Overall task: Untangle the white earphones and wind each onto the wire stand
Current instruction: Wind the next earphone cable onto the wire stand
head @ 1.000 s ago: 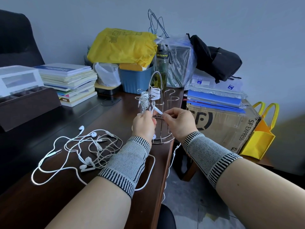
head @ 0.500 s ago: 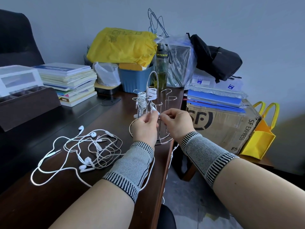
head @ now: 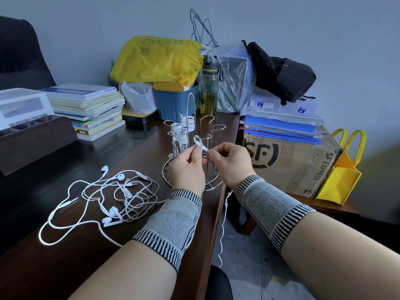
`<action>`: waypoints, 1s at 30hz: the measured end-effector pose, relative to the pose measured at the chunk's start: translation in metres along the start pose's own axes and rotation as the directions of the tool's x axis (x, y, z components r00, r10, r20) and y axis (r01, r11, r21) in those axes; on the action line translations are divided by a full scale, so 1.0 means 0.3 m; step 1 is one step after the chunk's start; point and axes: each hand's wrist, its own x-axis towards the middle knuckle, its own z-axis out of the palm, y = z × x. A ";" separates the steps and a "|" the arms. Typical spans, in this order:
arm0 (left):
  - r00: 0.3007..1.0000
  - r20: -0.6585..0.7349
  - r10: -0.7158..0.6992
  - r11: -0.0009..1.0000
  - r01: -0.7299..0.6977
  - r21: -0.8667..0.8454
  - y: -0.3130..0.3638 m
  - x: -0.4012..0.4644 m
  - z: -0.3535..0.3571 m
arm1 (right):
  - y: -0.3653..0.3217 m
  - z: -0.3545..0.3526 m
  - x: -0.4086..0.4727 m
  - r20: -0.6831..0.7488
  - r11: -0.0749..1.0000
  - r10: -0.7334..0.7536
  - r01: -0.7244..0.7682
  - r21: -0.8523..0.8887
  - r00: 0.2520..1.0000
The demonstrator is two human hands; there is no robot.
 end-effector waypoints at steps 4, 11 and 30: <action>0.997 0.001 0.071 0.995 -0.071 0.076 0.009 0.017 0.002 | -0.011 0.004 -0.003 -0.045 0.998 0.006 -0.003 0.055 0.999; 0.978 0.022 0.207 0.962 -0.208 0.174 0.017 0.014 -0.005 | -0.027 0.006 -0.014 -0.031 0.984 0.010 -0.005 0.179 0.999; 0.989 0.078 0.125 0.950 -0.142 0.277 0.011 0.023 -0.012 | 0.022 0.027 0.000 0.024 0.953 0.147 -0.149 0.264 0.989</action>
